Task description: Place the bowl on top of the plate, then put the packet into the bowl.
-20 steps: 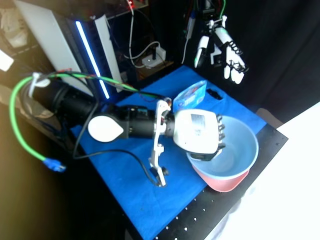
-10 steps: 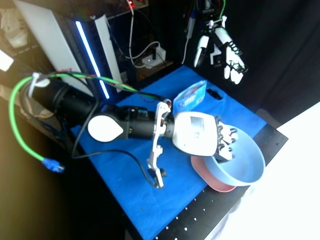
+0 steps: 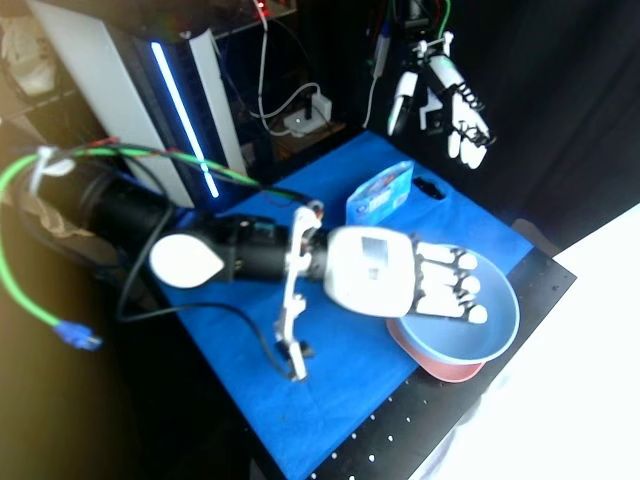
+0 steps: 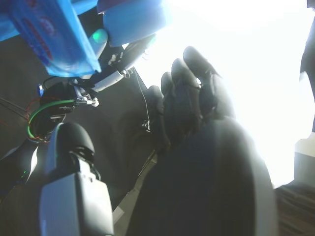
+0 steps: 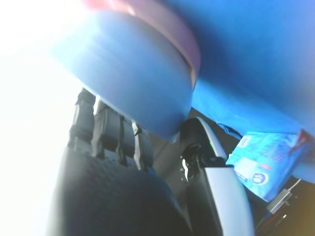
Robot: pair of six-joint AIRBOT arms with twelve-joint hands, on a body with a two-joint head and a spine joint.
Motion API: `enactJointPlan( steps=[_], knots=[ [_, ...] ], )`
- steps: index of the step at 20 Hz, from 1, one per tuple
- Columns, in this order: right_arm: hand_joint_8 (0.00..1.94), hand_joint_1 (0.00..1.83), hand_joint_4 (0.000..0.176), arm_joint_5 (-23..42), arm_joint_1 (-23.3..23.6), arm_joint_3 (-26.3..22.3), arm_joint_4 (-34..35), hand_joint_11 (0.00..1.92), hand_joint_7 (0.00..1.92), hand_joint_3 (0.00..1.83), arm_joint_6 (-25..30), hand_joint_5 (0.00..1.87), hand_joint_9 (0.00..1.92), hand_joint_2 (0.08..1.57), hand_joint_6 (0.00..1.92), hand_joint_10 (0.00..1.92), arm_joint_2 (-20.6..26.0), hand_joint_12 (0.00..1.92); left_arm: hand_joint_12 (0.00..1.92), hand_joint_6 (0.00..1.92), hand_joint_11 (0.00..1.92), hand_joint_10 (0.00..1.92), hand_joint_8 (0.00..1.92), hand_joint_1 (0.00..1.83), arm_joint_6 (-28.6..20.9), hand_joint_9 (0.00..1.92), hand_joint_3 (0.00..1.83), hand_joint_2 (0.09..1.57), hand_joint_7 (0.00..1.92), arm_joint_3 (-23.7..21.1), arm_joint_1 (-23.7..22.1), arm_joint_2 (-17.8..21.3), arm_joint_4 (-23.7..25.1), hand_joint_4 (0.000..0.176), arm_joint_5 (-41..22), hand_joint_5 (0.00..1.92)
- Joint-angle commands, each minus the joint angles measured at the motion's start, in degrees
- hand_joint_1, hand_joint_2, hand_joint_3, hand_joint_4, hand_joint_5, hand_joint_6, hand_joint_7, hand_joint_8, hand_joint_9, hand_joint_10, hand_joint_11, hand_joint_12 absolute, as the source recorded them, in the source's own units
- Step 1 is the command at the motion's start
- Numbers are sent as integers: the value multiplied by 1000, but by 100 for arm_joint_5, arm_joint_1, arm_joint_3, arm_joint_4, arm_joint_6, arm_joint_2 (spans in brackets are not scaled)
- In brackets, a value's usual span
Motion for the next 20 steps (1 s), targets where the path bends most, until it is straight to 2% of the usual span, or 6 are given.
enactJointPlan(
  steps=[1, 5, 15, 16, 18, 20],
  knots=[
    [0, 368, 93, 885, 26, -47, 173, 0, 51, 0, 3, 72, 21, 1365, 0, 0, 82, 13, 788, 3, 0, 1, 4, 819, -53, 328, 0, 1008, 378, -15, -43, -18, -82, 9, -742, 436],
    [0, 217, 175, 1524, -28, -385, 691, 0, 0, 0, 3, 0, 0, 1257, 0, 0, 557, 0, 840, 3, 0, 0, 1, 857, -49, 332, 0, 975, 370, -9, -42, -30, -106, 0, -718, 429],
    [0, 192, 175, 4602, -1535, -1818, 2377, 0, 0, 0, 2, 0, 0, 1117, 0, 0, 1826, 0, 689, 1, 0, 1, 1, 864, -46, 267, 0, 865, 303, 225, -391, -203, 249, 2, -193, 278],
    [0, 227, 148, 4898, -1737, -1977, 2519, 0, 0, 1, 2, 0, 0, 1130, 0, 0, 1916, 0, 665, 0, 0, 1, 2, 837, -46, 266, 0, 860, 308, 266, -479, -241, 344, 26, -103, 232],
    [0, 363, 166, 5456, -2176, -2256, 2833, 0, 0, 1, 2, 0, 0, 1135, 0, 0, 2076, 0, 660, 1, 0, 2, 0, 853, -47, 261, 0, 851, 308, 350, -667, -347, 512, 39, 49, 225],
    [0, 318, 123, 5778, -2487, -2385, 3127, 0, 0, 1, 2, 0, 0, 1132, 0, 0, 2126, 0, 720, 0, 0, 1, 0, 861, -54, 284, 0, 845, 306, 450, -858, -481, 694, 33, 280, 243]
  ],
)
